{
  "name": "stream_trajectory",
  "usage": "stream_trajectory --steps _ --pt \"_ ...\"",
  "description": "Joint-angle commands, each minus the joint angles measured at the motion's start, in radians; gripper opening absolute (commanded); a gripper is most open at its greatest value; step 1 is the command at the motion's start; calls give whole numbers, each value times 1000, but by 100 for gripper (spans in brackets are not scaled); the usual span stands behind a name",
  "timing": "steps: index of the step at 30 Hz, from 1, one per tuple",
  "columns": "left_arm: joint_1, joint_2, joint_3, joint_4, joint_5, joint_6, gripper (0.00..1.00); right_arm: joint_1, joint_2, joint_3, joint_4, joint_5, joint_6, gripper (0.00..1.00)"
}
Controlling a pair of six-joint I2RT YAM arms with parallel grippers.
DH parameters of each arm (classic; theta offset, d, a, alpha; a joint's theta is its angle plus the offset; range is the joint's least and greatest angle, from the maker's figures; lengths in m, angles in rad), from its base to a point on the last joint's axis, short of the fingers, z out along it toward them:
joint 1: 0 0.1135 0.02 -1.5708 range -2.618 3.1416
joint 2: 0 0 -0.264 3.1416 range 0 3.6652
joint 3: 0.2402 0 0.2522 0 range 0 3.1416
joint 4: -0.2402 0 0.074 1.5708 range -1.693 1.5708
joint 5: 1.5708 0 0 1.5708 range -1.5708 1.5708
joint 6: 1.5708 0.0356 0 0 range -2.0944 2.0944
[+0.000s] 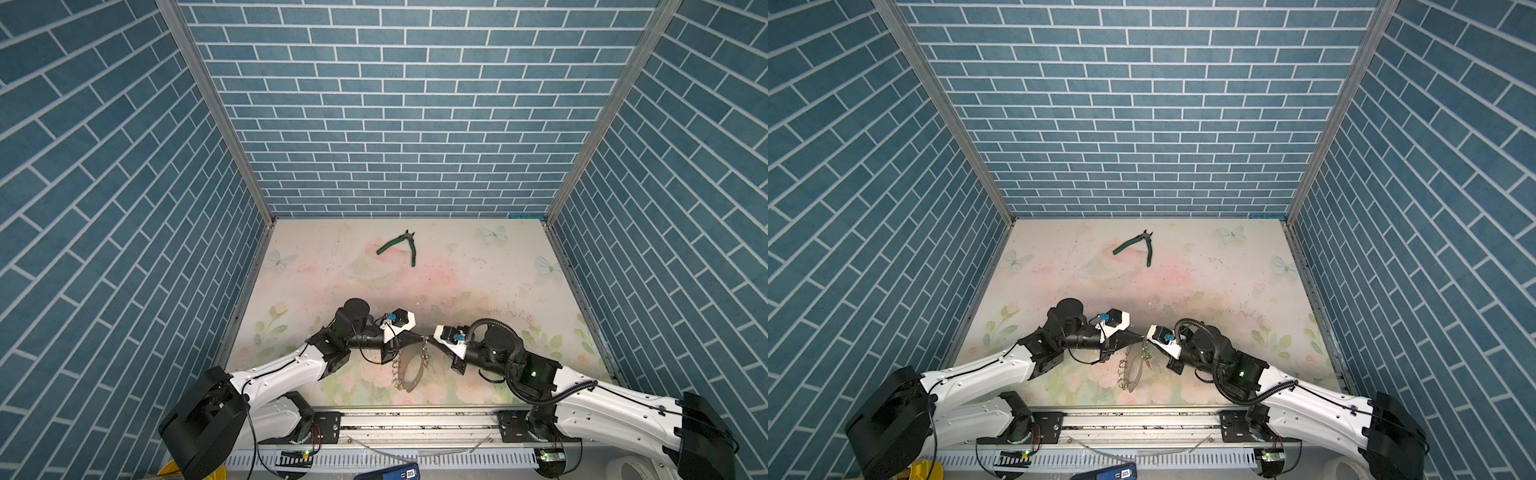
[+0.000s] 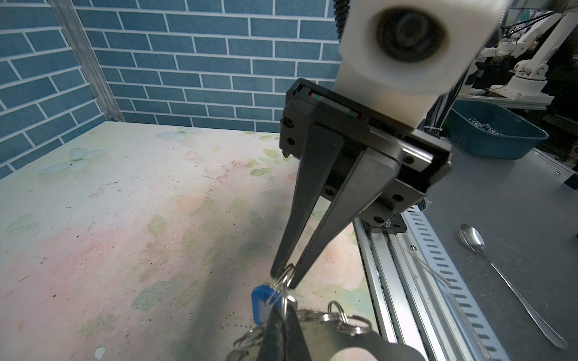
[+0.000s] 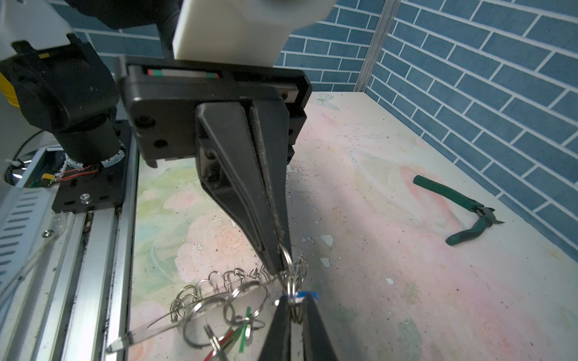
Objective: Put the keys on the keyring
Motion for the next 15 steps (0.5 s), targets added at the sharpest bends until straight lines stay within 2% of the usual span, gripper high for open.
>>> stream_trajectory --steps 1,3,8,15 --pt "5 5 31 5 4 14 0 -1 -7 11 -26 10 -20 3" --pt "5 4 30 -7 -20 30 0 -1 -4 47 -93 28 -12 0" --pt "4 3 60 -93 -85 68 0 1 37 152 -266 59 5 0" --pt "-20 37 95 -167 -98 104 0 8 121 235 -285 83 64 0"
